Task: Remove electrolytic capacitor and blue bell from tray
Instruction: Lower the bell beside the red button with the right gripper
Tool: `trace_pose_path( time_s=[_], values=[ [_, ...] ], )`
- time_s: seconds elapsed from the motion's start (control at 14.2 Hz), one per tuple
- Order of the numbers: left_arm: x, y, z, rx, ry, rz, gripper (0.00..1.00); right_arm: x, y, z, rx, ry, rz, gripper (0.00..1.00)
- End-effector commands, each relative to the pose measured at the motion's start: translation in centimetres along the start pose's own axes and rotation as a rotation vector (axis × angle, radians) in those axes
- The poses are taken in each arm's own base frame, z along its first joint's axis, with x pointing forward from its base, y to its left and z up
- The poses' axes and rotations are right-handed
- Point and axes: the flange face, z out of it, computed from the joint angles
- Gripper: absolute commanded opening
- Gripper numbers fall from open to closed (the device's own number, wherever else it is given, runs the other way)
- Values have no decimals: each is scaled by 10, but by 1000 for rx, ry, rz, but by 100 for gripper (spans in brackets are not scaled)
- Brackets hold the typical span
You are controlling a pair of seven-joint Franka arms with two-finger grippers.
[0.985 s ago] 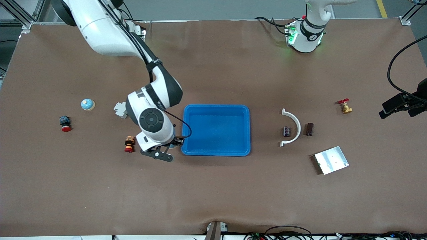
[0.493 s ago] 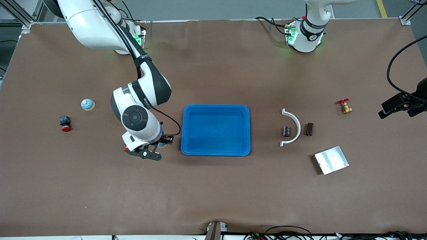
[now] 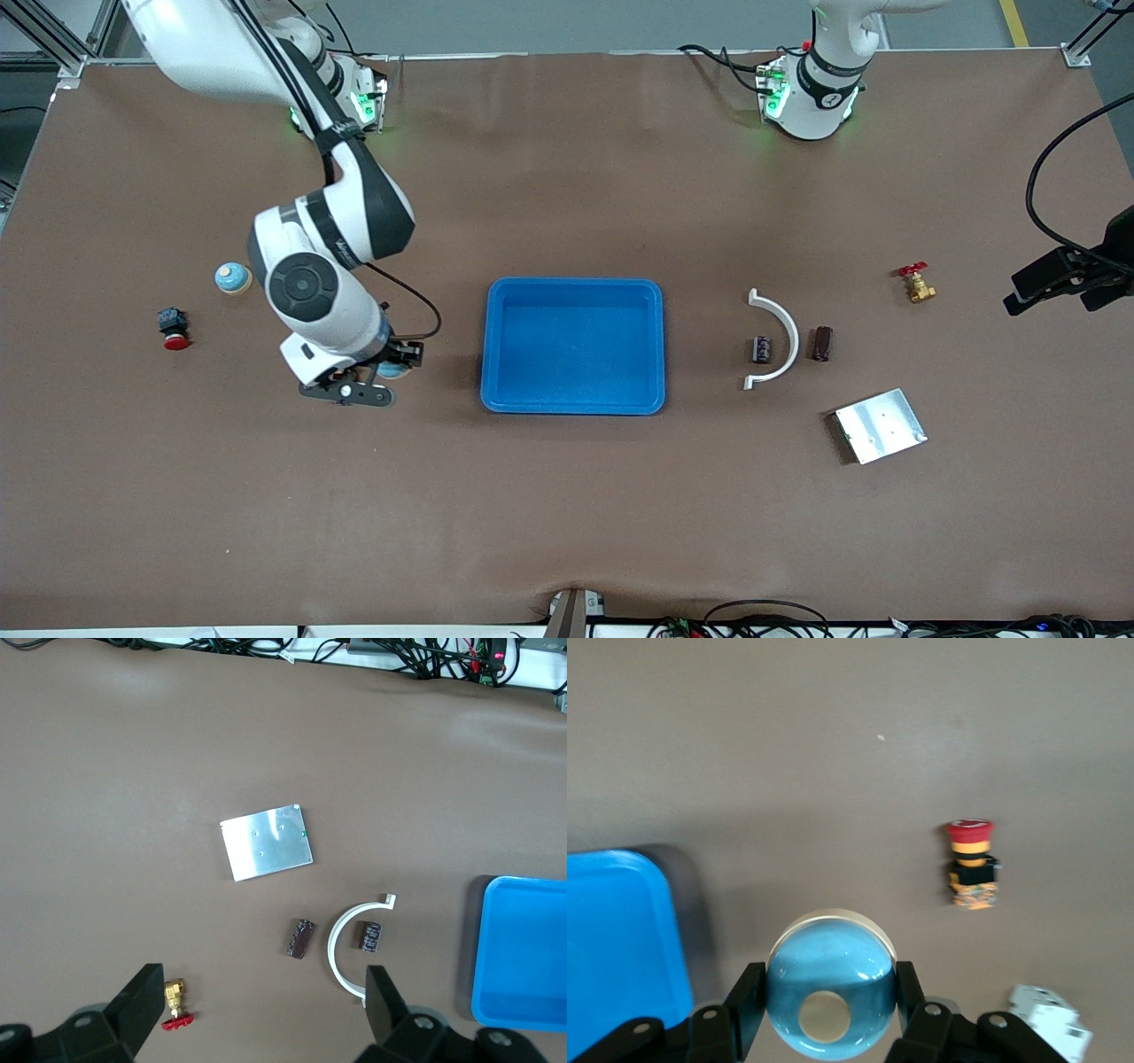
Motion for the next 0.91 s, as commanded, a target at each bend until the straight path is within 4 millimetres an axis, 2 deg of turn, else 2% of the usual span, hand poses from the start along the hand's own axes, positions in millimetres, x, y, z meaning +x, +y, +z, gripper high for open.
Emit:
trace_pose_path(
  time_s=[0.0,0.21,0.42,0.56,0.7,0.84],
  values=[
    [-1,3,-6,16,-4,-2,100,-23,38,-24,9,16,-31,0],
    [-1,2,-6,16,-4,-4,100,-30,72,-55,15,52,-43,0],
    [-1,3,-6,16,-4,-2,100,-29,104,-65,16,69,-75,0],
    [-1,3,-6,16,-4,-2,100,-25,116,-56,22,78,-79,0],
    [-1,2,-6,16,-4,-4,100,-30,119,-35,33,107,-95,0],
    [-1,0,-6,17,-4,-7,100,-34,133,-11,46,146,-114,0]
  ],
)
